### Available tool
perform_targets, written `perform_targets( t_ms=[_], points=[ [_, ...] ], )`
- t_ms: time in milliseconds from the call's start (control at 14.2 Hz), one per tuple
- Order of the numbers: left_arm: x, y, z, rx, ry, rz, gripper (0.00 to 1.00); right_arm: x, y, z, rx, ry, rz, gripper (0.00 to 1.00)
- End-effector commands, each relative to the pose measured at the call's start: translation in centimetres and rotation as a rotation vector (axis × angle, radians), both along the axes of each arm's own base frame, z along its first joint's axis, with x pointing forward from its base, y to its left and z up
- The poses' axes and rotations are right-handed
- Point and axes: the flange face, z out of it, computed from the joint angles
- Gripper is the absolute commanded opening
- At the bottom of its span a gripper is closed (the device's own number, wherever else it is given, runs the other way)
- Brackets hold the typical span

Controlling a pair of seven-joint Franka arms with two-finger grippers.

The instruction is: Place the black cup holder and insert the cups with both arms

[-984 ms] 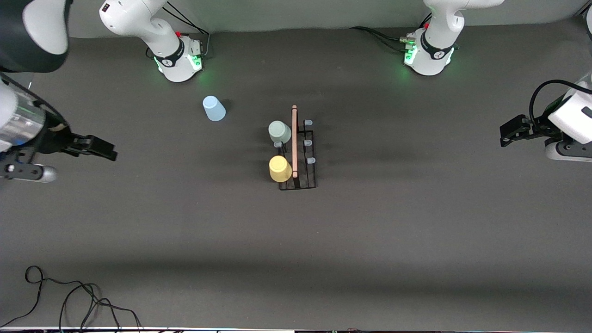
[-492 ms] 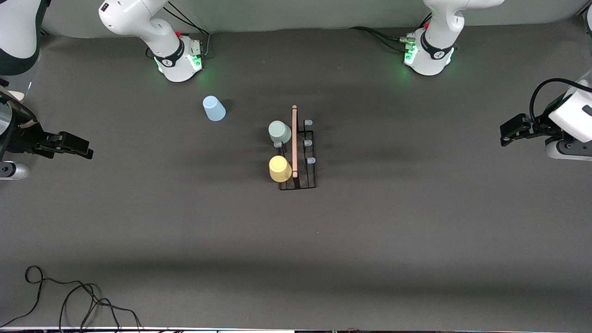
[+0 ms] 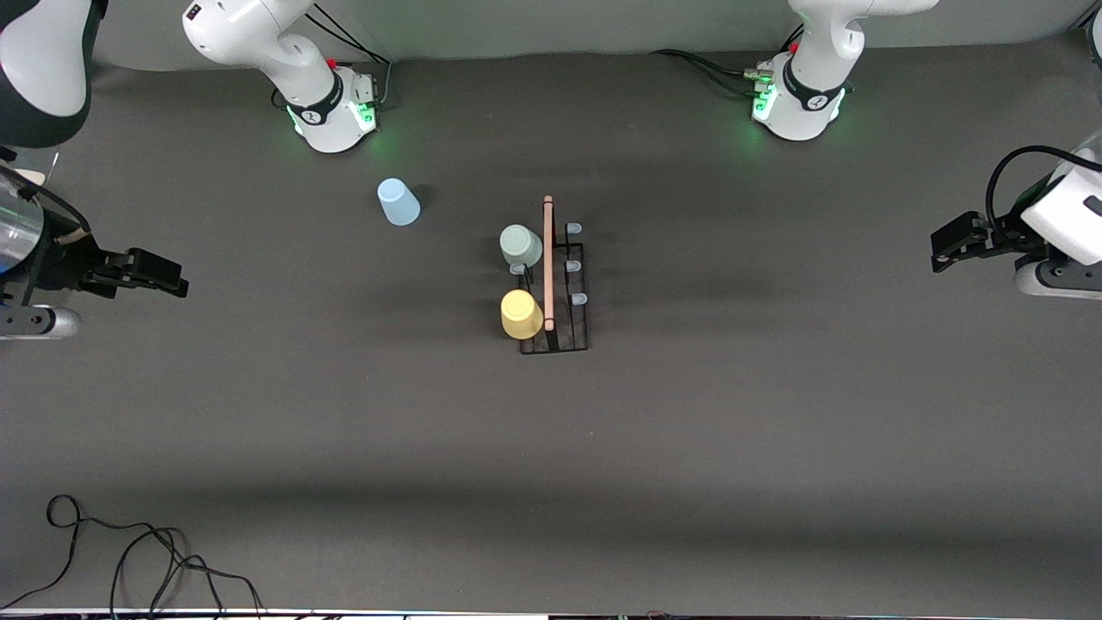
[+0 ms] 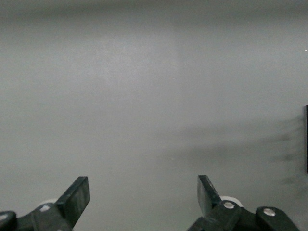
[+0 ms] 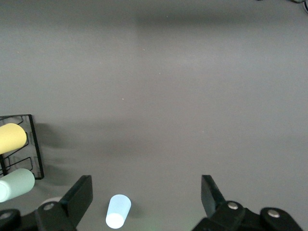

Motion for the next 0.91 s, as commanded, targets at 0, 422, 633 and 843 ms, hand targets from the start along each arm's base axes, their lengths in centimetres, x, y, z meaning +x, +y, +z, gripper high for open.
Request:
perform_targets(
  t_ms=[0, 422, 633, 843],
  points=[
    [-0.5, -0.2, 0.6, 0.017, -0.004, 0.004, 1.00, -1.2, -1.1, 1.6, -0.003, -0.004, 0.032, 1.00],
    [-0.6, -0.1, 0.6, 0.017, -0.006, 0.005, 1.00, -3.8, -2.1, 1.9, -0.003, -0.022, 0.038, 1.00],
    [-0.6, -0.1, 0.6, 0.017, -0.006, 0.005, 1.00, -5.9, -2.8, 0.6, 0.004, -0.083, 0.034, 1.00],
    [-0.6, -0.1, 0.6, 0.018, -0.004, 0.005, 1.00, -7.3, -2.8, -0.1, 0.002, -0.119, 0.037, 1.00]
  ],
)
